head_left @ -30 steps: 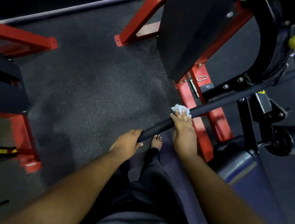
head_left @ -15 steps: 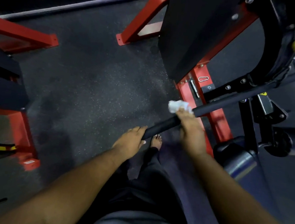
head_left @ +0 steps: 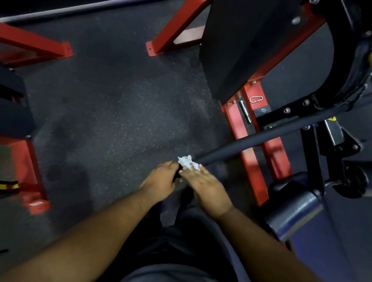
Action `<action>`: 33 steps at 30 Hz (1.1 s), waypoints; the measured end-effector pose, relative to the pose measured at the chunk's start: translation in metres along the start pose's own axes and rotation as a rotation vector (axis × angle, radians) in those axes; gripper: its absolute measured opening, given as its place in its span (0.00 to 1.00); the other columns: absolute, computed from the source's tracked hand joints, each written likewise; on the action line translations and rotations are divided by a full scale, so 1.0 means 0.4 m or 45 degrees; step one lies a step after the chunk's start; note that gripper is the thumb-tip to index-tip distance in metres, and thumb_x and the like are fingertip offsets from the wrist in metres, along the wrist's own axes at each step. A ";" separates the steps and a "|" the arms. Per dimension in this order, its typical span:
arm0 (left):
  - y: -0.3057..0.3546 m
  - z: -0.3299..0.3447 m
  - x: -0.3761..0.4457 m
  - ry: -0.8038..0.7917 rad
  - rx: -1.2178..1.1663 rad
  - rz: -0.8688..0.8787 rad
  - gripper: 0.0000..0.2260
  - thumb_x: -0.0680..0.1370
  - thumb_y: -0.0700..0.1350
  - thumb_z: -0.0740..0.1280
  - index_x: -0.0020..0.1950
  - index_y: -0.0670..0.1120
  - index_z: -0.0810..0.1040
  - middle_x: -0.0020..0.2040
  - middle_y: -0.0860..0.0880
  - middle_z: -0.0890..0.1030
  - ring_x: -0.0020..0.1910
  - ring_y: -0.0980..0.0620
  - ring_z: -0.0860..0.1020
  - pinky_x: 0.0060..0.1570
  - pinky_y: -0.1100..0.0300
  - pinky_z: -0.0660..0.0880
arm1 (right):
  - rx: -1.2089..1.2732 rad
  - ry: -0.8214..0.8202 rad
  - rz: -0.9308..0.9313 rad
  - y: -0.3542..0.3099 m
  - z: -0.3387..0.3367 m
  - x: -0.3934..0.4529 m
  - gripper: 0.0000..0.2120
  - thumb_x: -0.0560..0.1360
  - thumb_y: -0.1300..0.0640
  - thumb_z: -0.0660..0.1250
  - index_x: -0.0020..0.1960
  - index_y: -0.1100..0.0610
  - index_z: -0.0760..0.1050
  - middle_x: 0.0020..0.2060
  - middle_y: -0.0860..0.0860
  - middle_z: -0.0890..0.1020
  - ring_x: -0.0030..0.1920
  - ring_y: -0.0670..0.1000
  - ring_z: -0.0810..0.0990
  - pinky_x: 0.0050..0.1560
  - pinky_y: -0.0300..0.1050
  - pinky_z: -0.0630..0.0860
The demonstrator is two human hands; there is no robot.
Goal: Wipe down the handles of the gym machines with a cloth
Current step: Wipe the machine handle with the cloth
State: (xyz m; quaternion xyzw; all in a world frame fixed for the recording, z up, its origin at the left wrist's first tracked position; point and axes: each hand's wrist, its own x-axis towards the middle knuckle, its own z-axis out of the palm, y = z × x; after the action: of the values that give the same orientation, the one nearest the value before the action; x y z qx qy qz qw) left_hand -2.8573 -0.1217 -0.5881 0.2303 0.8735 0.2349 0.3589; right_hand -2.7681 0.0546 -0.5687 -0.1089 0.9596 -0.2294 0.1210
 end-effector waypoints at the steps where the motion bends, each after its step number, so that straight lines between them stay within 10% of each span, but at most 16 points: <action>1: 0.000 0.001 0.000 -0.006 0.006 -0.006 0.17 0.79 0.46 0.69 0.67 0.46 0.75 0.61 0.45 0.78 0.61 0.42 0.77 0.59 0.51 0.74 | 0.018 0.046 0.016 0.022 -0.031 -0.005 0.22 0.78 0.62 0.58 0.70 0.58 0.77 0.70 0.56 0.77 0.71 0.56 0.75 0.75 0.54 0.66; 8: 0.047 -0.005 0.036 -0.067 -0.062 -0.030 0.32 0.80 0.55 0.69 0.81 0.48 0.62 0.72 0.46 0.72 0.71 0.45 0.70 0.70 0.50 0.70 | 0.067 0.514 0.661 0.249 -0.224 -0.014 0.22 0.76 0.70 0.62 0.69 0.60 0.76 0.66 0.58 0.80 0.66 0.58 0.77 0.72 0.56 0.69; 14: 0.130 0.018 0.102 -0.126 -0.204 -0.126 0.20 0.80 0.55 0.70 0.69 0.49 0.73 0.61 0.47 0.80 0.59 0.45 0.79 0.53 0.54 0.74 | -0.088 0.333 0.599 0.202 -0.163 0.010 0.21 0.69 0.69 0.65 0.58 0.55 0.83 0.61 0.53 0.83 0.68 0.58 0.78 0.72 0.64 0.67; 19: 0.150 0.027 0.154 -0.161 -0.119 -0.134 0.17 0.78 0.55 0.71 0.61 0.48 0.74 0.58 0.47 0.81 0.56 0.45 0.80 0.51 0.52 0.76 | 0.093 0.385 0.435 0.186 -0.182 -0.027 0.21 0.75 0.61 0.59 0.64 0.53 0.81 0.60 0.51 0.84 0.63 0.53 0.79 0.70 0.51 0.70; 25: 0.240 0.016 0.225 -0.128 -0.148 0.012 0.21 0.78 0.58 0.71 0.67 0.51 0.73 0.60 0.51 0.79 0.56 0.49 0.79 0.54 0.53 0.77 | 0.083 0.794 1.076 0.461 -0.347 -0.102 0.26 0.76 0.68 0.59 0.69 0.52 0.79 0.59 0.56 0.74 0.53 0.56 0.77 0.53 0.47 0.74; 33: 0.331 0.027 0.292 -0.099 -0.200 -0.037 0.22 0.77 0.62 0.71 0.66 0.53 0.74 0.54 0.54 0.81 0.51 0.52 0.80 0.53 0.53 0.78 | 0.080 0.608 1.102 0.572 -0.302 -0.020 0.29 0.75 0.72 0.56 0.72 0.55 0.75 0.73 0.57 0.73 0.78 0.62 0.62 0.77 0.54 0.64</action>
State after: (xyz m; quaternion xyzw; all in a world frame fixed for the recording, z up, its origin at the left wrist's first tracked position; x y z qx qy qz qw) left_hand -2.8926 0.0515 -0.5793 0.1978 0.8410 0.2883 0.4129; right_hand -2.8296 0.3061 -0.5695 0.3590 0.9104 -0.2053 -0.0148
